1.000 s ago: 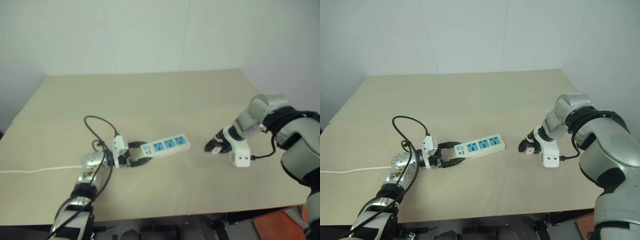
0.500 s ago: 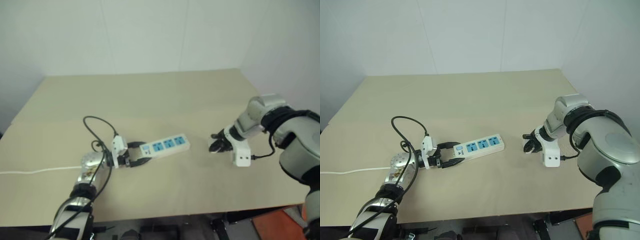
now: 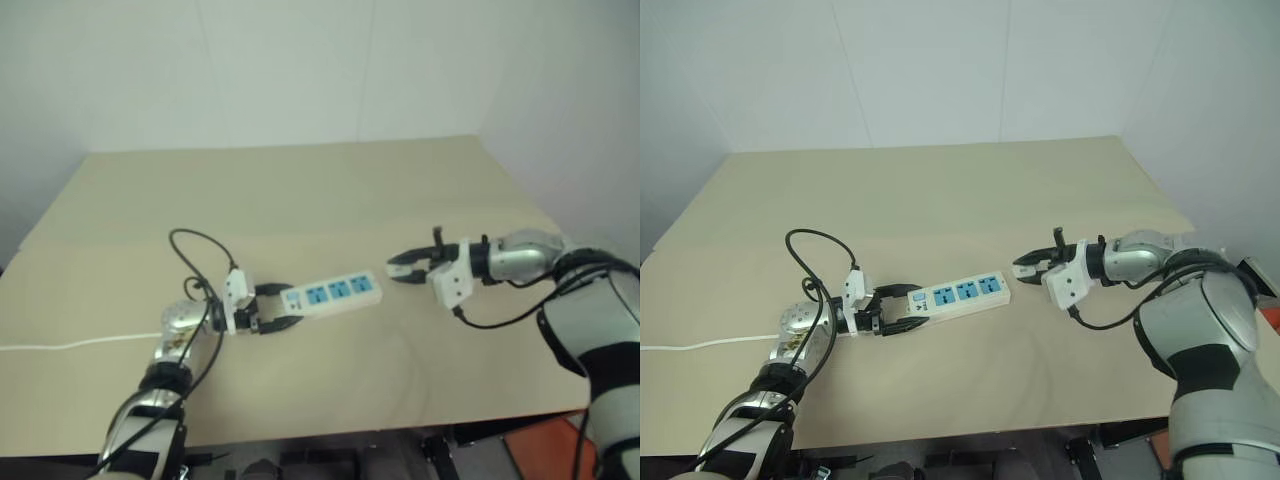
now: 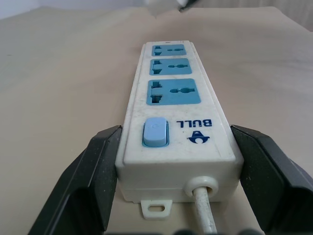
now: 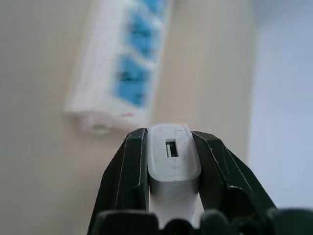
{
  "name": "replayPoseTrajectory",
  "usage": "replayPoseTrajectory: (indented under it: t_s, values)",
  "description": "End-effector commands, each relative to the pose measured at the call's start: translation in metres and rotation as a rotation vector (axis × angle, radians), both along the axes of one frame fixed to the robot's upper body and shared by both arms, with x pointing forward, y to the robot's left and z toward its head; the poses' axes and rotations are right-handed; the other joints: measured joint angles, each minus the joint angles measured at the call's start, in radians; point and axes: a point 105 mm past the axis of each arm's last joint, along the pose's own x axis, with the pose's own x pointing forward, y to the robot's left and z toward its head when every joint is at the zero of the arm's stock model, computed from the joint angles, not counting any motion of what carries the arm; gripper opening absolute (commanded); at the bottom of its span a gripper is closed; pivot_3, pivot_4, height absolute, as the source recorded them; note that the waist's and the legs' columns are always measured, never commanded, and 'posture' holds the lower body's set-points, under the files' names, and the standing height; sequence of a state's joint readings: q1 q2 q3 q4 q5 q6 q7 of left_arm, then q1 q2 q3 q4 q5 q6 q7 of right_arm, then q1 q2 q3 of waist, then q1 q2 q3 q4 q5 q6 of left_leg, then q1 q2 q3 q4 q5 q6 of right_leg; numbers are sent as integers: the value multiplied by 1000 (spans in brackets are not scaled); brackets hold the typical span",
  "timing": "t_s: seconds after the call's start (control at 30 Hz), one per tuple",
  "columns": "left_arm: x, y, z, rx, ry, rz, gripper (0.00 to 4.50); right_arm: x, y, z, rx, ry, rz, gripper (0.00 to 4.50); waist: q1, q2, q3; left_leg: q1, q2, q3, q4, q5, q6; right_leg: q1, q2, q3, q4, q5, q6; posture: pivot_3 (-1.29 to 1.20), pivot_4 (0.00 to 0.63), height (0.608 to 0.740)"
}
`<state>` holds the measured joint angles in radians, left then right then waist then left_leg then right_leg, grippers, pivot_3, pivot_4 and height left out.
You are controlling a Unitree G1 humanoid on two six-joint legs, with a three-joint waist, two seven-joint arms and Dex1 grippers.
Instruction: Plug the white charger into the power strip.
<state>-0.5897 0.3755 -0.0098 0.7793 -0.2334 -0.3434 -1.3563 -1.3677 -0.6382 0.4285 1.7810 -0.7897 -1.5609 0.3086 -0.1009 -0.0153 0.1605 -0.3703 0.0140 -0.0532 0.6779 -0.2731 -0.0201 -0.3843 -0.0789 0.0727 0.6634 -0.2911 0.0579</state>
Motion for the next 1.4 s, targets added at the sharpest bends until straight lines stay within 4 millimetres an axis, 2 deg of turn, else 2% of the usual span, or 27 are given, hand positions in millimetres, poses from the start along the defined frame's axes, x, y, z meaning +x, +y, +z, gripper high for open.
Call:
replayPoseTrajectory:
  t_s: [0.03, 0.13, 0.27, 0.53, 0.77, 1.03, 1.4]
  values:
    - [-10, -7, -11, 54, 65, -97, 3216, 10, 13, 41, 302, 96, -93, 1124, -1, 0, 0, 0, 0, 0, 0, 0, 0, 0, 0, 0, -1, 0, 0, 0, 150, 740]
    - [-13, -7, -5, 63, 72, -146, 3216, 19, 20, 56, 483, 237, -104, 1124, -1, 0, 0, 0, 1, 0, -1, 0, 0, 1, 1, 0, -2, 0, 0, 0, 150, 740]
    - [-16, -4, 0, 87, 80, -199, 3216, 20, 34, 63, 646, 492, -22, 1124, 1, 0, 0, -1, 1, -2, -3, 0, 0, 2, 1, -2, -2, 0, 0, 0, 150, 740]
    - [-23, 3, -5, 127, 132, -263, 3216, 6, 74, 28, 680, 902, 145, 1124, -11, 0, 0, -2, 1, -1, -8, 0, 0, 0, 1, -2, -2, 0, 0, 0, 150, 740]
    - [-22, 2, -8, 127, 133, -241, 3216, -7, 99, 1, 614, 978, 207, 1124, -22, 0, 0, -2, 0, -1, -8, 0, 0, -1, 0, -2, -2, 0, 0, 0, 150, 740]
    - [-26, -1, -12, 128, 151, -238, 3216, -16, 104, -10, 564, 1100, 244, 1124, -21, 0, 0, -2, 0, -2, -8, 1, -1, -1, 0, -2, -1, 0, 0, 0, 150, 740]
    - [-25, 0, -11, 127, 149, -215, 3216, -25, 117, -29, 505, 1176, 254, 1124, -22, 0, 0, -2, 0, -1, -8, 1, -1, -1, 0, -2, 0, 0, 0, 0, 150, 740]
